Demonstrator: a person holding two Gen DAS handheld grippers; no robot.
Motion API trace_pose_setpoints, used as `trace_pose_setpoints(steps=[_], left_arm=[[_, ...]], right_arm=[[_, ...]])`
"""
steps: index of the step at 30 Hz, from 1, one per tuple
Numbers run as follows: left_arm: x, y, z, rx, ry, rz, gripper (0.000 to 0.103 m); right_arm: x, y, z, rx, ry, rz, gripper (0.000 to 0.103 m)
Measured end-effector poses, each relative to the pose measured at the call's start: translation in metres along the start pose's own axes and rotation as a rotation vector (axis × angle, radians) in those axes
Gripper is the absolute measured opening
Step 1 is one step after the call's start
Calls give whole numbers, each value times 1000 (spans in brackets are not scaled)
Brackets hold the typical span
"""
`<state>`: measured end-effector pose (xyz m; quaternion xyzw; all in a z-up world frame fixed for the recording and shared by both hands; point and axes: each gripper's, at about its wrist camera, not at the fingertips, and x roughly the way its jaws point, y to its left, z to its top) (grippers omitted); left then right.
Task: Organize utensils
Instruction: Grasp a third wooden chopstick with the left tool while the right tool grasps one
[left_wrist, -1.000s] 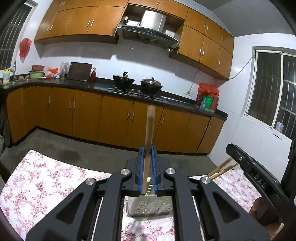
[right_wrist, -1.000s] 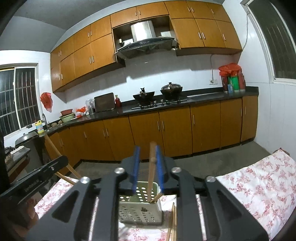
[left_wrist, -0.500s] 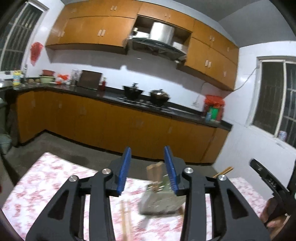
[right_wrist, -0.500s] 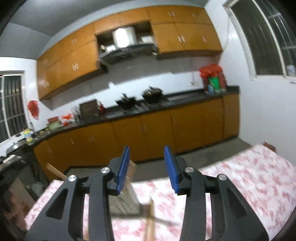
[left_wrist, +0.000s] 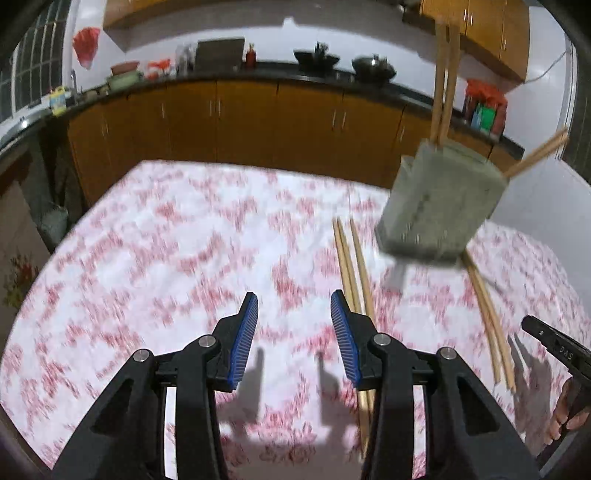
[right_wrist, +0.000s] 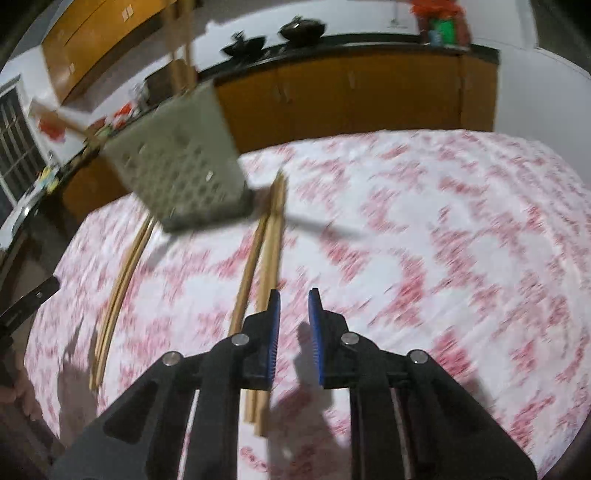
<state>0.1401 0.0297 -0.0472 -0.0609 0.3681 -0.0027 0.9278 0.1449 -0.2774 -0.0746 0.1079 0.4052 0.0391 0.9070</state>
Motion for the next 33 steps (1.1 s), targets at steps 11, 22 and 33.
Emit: trace_pose_setpoints(steps=[11,22,33], left_arm=[[12,-6,-20,34,54,-19,42],[23,-22,-28,70,103,-78,34],[35,-38,-35,140,150,-88,18]], right_arm=[[16,15,-7,-54,58,-37,14],[20,10,-3,-75,41,-148,9],[15,-20,1,-3,33,-181,8]])
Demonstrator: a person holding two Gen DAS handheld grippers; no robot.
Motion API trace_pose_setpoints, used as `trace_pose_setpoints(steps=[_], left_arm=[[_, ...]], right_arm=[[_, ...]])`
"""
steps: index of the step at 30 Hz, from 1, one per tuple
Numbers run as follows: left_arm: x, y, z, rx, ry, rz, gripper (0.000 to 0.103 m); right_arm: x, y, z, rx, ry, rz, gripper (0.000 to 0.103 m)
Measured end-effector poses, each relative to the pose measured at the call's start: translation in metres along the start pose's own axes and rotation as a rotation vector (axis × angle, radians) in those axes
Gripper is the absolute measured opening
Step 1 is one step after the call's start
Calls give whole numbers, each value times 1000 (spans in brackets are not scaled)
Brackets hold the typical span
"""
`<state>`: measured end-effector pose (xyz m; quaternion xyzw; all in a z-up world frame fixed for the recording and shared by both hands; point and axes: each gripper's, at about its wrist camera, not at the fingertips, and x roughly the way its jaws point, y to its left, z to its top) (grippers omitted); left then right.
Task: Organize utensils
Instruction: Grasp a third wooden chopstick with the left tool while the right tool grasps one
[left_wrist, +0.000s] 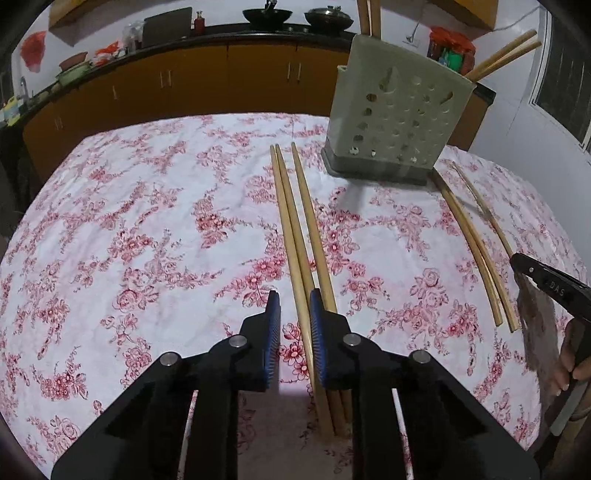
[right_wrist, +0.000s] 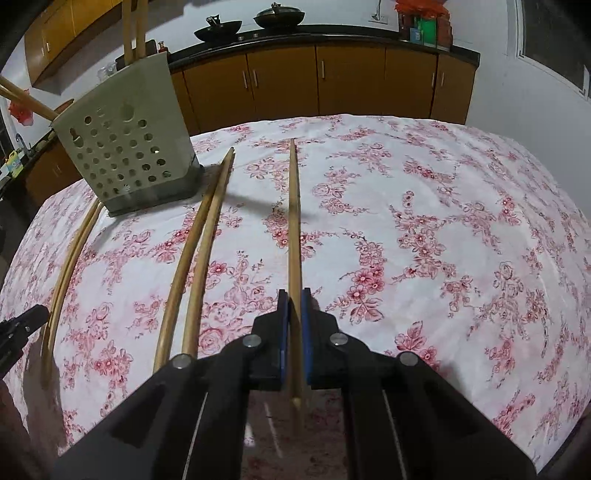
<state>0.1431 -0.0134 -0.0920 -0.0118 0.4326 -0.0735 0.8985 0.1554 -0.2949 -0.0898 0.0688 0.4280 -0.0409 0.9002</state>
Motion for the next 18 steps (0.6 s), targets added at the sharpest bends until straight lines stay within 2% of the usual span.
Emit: trace_pose_setpoints(steps=[6,13,15,18], left_arm=[[5,2,1,-1,16,21,18],[10,-6,4,27,11,34,17],[12,-6,6,33,6,53,10],[14,2,10,22,5,68,8]], right_arm=[[1,2,-1,-21,-3,-13,9],[0,11,-2,-42,0,21,13],[0,16,-3,-59,-1,28,13],[1,24,-3,-90,-3,27,11]])
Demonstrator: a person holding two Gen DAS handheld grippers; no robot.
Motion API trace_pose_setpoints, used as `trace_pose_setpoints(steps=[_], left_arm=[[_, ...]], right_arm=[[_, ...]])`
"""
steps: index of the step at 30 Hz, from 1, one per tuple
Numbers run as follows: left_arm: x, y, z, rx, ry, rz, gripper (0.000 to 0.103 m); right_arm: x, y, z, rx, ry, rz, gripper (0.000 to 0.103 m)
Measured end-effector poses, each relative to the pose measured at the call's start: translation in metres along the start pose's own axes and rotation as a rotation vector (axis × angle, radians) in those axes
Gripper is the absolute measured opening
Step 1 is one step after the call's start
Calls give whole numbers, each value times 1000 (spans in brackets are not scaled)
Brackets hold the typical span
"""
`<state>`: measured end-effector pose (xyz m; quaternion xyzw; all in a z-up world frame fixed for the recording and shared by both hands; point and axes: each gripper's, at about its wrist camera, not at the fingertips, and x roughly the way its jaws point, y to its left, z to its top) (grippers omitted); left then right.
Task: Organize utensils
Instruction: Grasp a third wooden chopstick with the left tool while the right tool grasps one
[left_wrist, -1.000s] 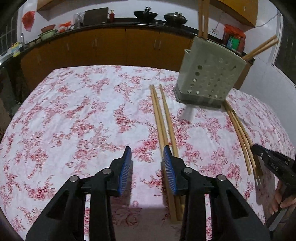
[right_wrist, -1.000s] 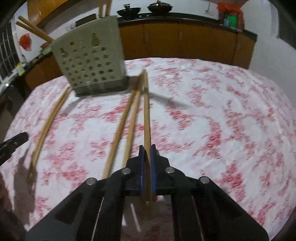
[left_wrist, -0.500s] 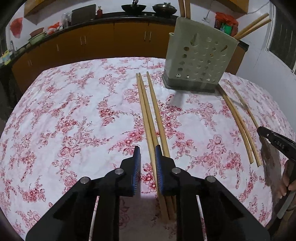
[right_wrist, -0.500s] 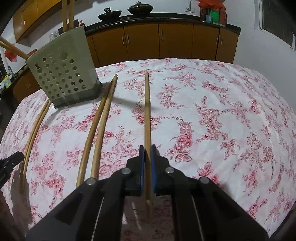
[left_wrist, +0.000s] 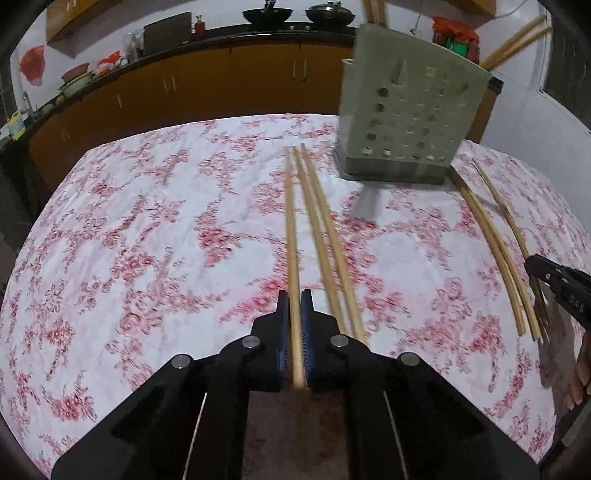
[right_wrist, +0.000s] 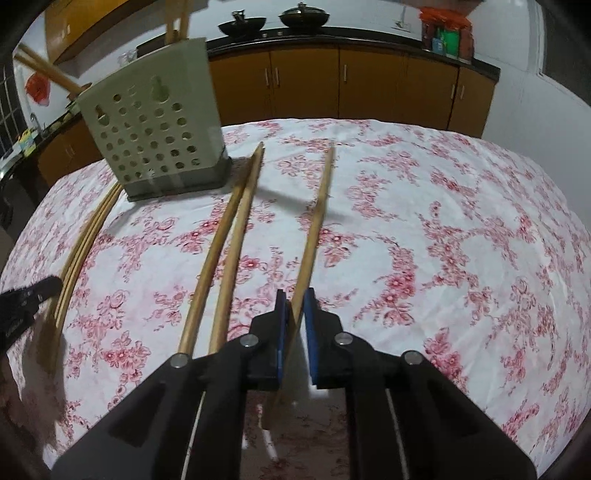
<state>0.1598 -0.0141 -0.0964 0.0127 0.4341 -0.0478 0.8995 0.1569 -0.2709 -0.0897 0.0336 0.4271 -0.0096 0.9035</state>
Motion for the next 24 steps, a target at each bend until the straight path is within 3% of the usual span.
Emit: trace_pose_setpoints(steps=[7,24], left_arm=[[3,36,7,-57,-7,68,8],[6,52,9,-98,-21,44,8]], right_arm=[[4,-14,7,37,-14,-44,9],[4,-21,4,52,-19,-38,10]])
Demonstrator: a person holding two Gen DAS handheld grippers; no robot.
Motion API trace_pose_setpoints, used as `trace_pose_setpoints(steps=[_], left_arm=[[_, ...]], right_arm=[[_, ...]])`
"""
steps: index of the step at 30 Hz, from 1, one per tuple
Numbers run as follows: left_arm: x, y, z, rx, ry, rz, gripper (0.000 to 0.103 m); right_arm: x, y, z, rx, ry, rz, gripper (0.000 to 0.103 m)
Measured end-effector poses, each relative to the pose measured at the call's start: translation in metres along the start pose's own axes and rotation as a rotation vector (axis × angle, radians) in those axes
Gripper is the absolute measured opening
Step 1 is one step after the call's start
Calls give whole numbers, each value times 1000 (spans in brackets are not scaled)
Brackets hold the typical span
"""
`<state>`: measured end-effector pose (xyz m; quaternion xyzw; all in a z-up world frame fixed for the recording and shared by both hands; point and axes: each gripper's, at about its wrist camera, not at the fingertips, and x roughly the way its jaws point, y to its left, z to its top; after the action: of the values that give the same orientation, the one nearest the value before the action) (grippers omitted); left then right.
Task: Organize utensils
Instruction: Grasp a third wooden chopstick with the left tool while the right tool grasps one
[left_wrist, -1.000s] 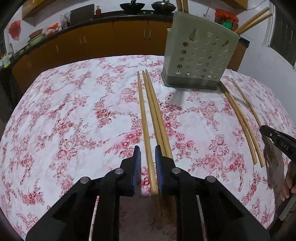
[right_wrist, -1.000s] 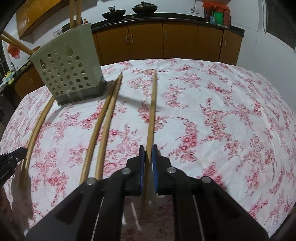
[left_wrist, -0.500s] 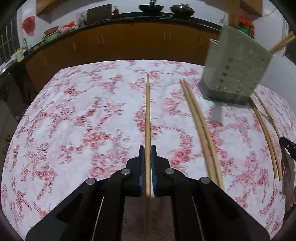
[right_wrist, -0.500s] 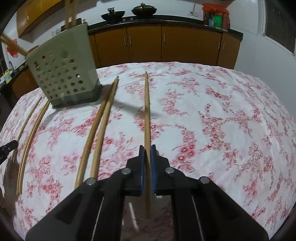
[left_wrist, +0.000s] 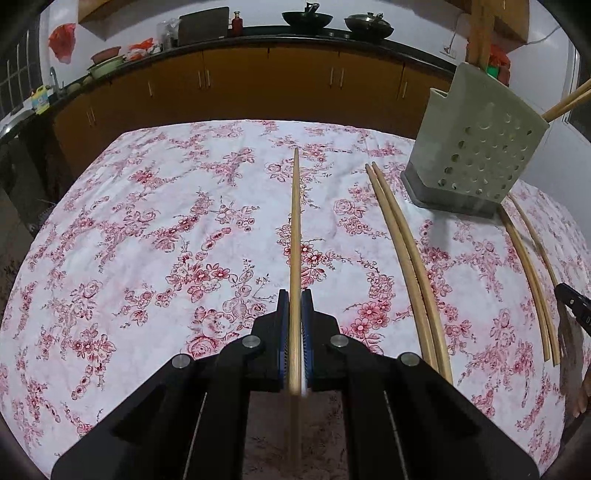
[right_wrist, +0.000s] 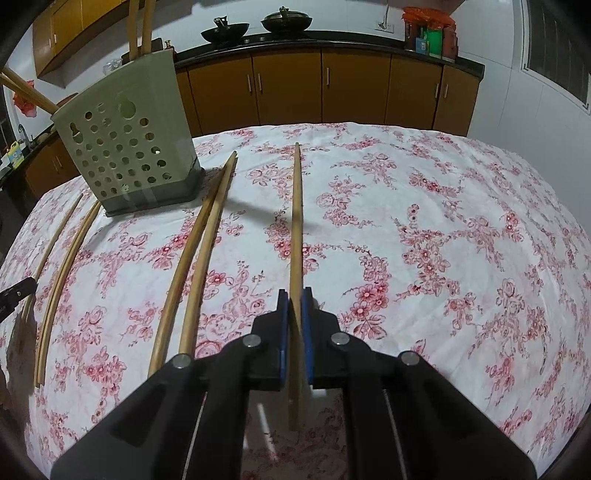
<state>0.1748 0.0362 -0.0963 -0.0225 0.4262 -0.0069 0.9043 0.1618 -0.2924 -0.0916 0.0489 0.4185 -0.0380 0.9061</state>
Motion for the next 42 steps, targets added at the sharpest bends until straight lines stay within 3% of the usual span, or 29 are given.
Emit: trace_pose_setpoints(steps=[10,38,42], left_arm=[[-1,2,-2,-18,-1,-18,8],[-15,-5,-16,60,5,13,8],[-21,-2,-11,53,-3,9,7]], right_arm=[[0,3,-1,-5,1,-5,10],[-5,-3,-3,-7,3,-2,9],[-21,-10,4,11,-44,-1,9]])
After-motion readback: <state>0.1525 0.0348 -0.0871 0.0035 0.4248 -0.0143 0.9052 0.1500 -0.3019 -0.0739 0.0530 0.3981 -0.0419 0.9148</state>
